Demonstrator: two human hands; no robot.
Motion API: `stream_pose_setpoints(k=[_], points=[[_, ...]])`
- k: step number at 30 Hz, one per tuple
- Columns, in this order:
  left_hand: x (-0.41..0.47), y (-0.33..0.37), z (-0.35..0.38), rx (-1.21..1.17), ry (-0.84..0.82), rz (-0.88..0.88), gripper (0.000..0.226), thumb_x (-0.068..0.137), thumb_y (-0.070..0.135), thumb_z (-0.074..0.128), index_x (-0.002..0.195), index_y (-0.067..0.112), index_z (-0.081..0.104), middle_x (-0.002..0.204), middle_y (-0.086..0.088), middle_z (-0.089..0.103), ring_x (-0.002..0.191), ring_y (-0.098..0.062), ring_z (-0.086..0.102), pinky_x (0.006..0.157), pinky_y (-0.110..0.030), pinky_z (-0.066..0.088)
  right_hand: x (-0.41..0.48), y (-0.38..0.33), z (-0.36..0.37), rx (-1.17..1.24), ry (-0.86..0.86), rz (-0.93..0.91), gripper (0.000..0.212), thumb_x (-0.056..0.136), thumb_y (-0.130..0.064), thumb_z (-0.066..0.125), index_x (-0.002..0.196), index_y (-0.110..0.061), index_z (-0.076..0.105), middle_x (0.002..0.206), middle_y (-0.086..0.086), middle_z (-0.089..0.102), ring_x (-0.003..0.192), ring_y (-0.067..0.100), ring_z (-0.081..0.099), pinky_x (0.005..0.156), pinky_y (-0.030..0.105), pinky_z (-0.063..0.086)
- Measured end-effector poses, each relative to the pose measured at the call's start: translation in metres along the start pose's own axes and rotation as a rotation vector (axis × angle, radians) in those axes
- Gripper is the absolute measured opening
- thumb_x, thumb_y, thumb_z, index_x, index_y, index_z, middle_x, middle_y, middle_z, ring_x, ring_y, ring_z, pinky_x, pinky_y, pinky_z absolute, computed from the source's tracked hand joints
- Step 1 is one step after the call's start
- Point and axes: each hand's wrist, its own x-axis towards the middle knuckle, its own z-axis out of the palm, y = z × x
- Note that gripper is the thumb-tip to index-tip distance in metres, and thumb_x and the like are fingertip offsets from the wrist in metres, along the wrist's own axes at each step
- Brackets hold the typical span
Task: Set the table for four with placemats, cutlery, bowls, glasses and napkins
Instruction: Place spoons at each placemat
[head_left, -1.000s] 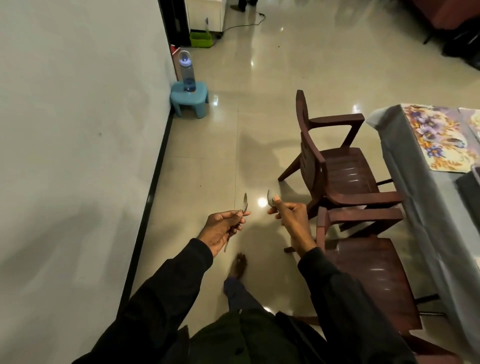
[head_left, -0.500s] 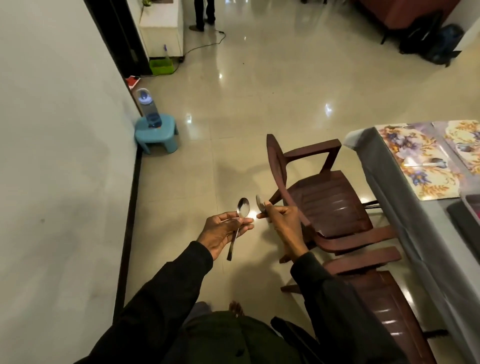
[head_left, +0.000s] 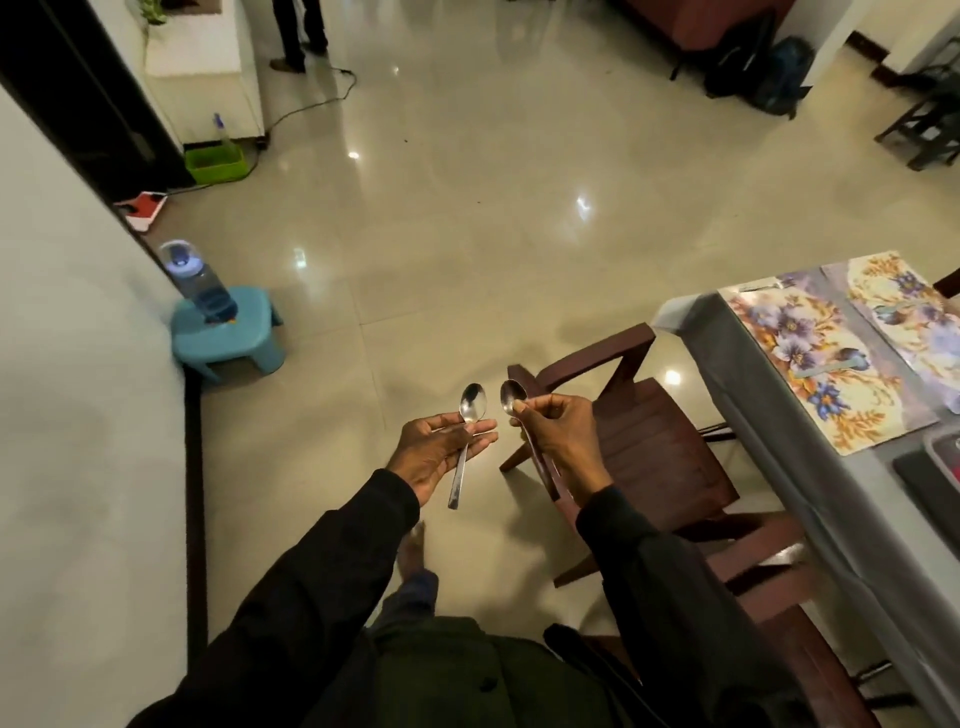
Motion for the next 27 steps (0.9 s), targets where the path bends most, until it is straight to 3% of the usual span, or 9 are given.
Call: stream_pose_setpoints(k=[5, 11, 17, 24, 27], points=[[0.086, 0.079, -0.006, 0.072, -0.067, -0.048, 0.041, 0.092, -0.002, 0.067, 0.128, -0.016, 0.052, 0.117, -0.026, 0.071, 0.109, -0.038, 0.07, 0.093, -0.035, 0.059, 0.089, -0.036, 0.026, 0.124, 0.062, 0.122, 0.026, 0.092, -0.024, 0.075, 0.096, 0.001, 0.072, 0.083, 0.015, 0.076, 0.076, 0.031, 0.074, 0.071, 0.038, 0.061], [0.173, 0.15, -0.003, 0.159, -0.11, -0.1, 0.031, 0.095, -0.006, 0.061, 0.125, -0.012, 0.055, 0.12, -0.022, 0.071, 0.109, -0.035, 0.071, 0.096, -0.036, 0.058, 0.175, -0.072, 0.046, 0.25, 0.093, 0.235, 0.026, 0.088, 0.0, 0.074, 0.112, 0.003, 0.064, 0.092, 0.016, 0.077, 0.08, 0.022, 0.073, 0.078, 0.034, 0.059], [0.272, 0.203, 0.014, 0.221, -0.179, -0.156, 0.033, 0.094, -0.013, 0.057, 0.127, -0.011, 0.055, 0.122, -0.021, 0.07, 0.111, -0.035, 0.07, 0.099, -0.038, 0.056, 0.256, -0.084, 0.045, 0.365, 0.169, 0.26, 0.034, 0.077, -0.005, 0.085, 0.107, -0.001, 0.07, 0.098, 0.018, 0.077, 0.093, 0.029, 0.074, 0.085, 0.035, 0.06], [0.384, 0.241, 0.07, 0.35, -0.263, -0.221, 0.04, 0.092, -0.017, 0.059, 0.13, -0.008, 0.053, 0.124, -0.019, 0.07, 0.113, -0.034, 0.069, 0.099, -0.04, 0.056, 0.357, -0.082, 0.02, 0.396, 0.324, 0.29, 0.018, 0.078, -0.001, 0.083, 0.093, -0.005, 0.075, 0.086, 0.015, 0.077, 0.079, 0.027, 0.075, 0.073, 0.032, 0.061], [0.425, 0.256, 0.1, 0.426, -0.313, -0.246, 0.039, 0.091, -0.017, 0.06, 0.129, -0.01, 0.055, 0.124, -0.018, 0.07, 0.113, -0.033, 0.069, 0.097, -0.039, 0.057, 0.394, -0.084, 0.004, 0.446, 0.404, 0.339, 0.018, 0.078, 0.002, 0.083, 0.094, -0.003, 0.075, 0.085, 0.018, 0.077, 0.077, 0.028, 0.075, 0.076, 0.035, 0.063]])
